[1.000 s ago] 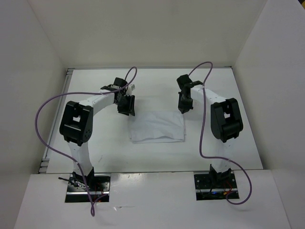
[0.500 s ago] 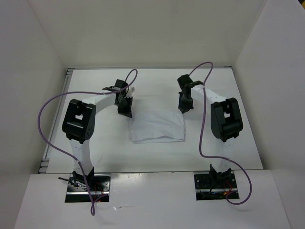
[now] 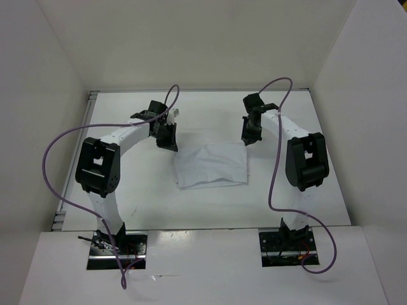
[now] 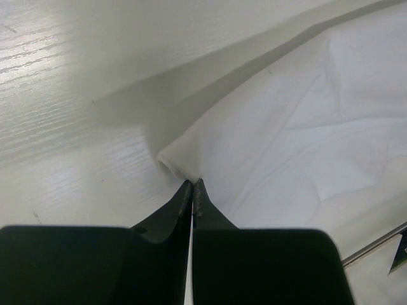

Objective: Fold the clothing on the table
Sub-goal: Fold the skirt

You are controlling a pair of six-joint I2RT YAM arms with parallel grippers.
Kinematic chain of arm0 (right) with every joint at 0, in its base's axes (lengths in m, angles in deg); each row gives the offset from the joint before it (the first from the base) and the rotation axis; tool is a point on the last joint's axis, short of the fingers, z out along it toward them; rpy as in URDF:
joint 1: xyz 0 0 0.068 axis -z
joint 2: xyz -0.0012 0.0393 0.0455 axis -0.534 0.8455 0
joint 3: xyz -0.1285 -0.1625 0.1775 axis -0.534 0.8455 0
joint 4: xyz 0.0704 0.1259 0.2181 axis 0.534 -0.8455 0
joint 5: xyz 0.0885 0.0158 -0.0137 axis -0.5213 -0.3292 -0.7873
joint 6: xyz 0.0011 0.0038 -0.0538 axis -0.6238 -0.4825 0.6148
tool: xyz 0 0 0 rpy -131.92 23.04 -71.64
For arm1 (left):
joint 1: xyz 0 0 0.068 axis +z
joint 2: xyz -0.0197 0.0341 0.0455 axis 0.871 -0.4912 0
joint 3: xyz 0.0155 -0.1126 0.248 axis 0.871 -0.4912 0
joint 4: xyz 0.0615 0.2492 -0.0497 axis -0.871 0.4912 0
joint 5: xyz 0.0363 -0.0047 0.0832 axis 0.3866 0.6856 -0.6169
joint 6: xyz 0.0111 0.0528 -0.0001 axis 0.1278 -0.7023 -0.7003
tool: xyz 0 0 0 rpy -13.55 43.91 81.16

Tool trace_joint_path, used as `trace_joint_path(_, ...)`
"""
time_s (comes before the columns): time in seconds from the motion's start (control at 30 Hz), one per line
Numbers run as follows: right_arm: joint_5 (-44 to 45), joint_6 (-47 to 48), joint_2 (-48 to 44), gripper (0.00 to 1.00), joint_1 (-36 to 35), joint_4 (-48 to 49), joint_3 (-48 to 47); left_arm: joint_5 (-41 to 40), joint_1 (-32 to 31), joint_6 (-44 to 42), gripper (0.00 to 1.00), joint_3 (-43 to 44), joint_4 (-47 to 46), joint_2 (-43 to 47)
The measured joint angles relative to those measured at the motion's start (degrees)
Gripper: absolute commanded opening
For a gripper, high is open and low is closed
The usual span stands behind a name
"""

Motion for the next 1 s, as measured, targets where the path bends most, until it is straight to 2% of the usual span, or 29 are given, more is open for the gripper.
trace_joint_path(0.33, -1.0, 0.2, 0.3, 0.00, 3.5, -1.8, -9.2, 1.6, 3.1, 0.5, 0.00, 5.5, 1.7, -0.3)
trace_joint_path(0.53, -1.5, 0.5, 4.7, 0.00, 5.0, -2.1, -16.5, 2.0, 4.4, 1.0, 0.00, 11.3, 1.4, -5.8)
trace_joint_path(0.57, -1.7, 0.6, 5.9, 0.00, 5.0, -1.9, -17.4, 2.0, 4.6, 1.0, 0.03, 12.2, 1.2, -7.1)
trace_joint_path(0.6, -1.9, 0.7, 7.1, 0.00, 5.1, -2.0, -18.4, 2.1, 4.7, 1.1, 0.15, 12.7, 1.0, -8.2)
trace_joint_path(0.63, -2.1, 0.8, 8.7, 0.05, 5.2, -1.8, -19.4, 2.1, 4.8, 1.2, 0.33, 13.2, 0.8, -9.3)
trace_joint_path(0.7, -2.3, 0.8, 11.2, 0.25, 5.4, -1.6, -21.0, 2.0, 5.1, 1.6, 0.46, 13.7, -0.4, -11.1)
trace_joint_path(0.73, -2.3, 0.7, 12.3, 0.29, 5.5, -1.2, -21.6, 1.9, 5.2, 2.2, 0.49, 13.7, -1.0, -11.5)
trace_joint_path(0.8, -2.6, 0.7, 13.4, 0.39, 5.8, -0.2, -21.9, 2.0, 5.8, 3.1, 0.51, 13.7, -2.3, -12.1)
trace_joint_path(0.9, -2.6, 0.6, 13.2, 0.47, 6.1, 1.3, -21.9, 2.0, 6.8, 4.4, 0.51, 13.7, -5.2, -11.8)
trace_joint_path(0.93, -2.6, 0.8, 12.9, 0.54, 6.3, 2.0, -21.8, 2.0, 7.1, 4.8, 0.51, 13.5, -6.2, -11.4)
trace_joint_path(1.0, -2.5, 1.0, 11.8, 0.54, 6.3, 2.7, -21.3, 2.5, 7.5, 5.6, 0.51, 12.6, -7.2, -9.9)
